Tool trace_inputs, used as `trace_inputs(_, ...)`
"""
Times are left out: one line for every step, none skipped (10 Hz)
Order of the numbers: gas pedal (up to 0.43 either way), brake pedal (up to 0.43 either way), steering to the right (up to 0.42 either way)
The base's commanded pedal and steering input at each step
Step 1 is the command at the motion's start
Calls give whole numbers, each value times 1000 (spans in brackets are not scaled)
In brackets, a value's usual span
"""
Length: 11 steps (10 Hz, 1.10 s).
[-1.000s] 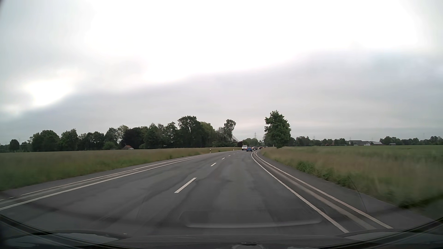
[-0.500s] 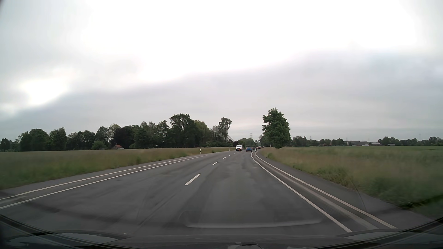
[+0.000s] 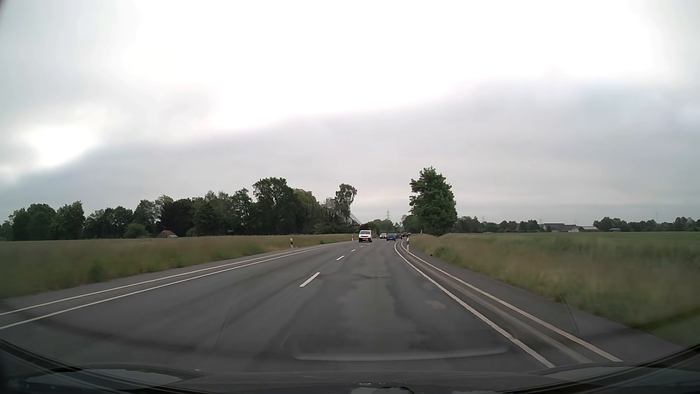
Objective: Follow the waypoints while adhering to traffic rules and regulations
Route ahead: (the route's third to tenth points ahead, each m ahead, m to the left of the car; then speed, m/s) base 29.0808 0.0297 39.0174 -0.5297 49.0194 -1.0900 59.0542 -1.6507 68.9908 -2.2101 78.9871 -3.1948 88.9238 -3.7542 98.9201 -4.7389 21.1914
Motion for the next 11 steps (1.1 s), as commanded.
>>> trace_inputs(287,0,11)
trace_inputs(287,0,11)
trace_inputs(287,0,10)
trace_inputs(287,0,10)
trace_inputs(287,0,9)
trace_inputs(287,0,7)
trace_inputs(287,0,6)
trace_inputs(280,0,4)
trace_inputs(280,0,4)
trace_inputs(280,0,4)
trace_inputs(280,0,4)
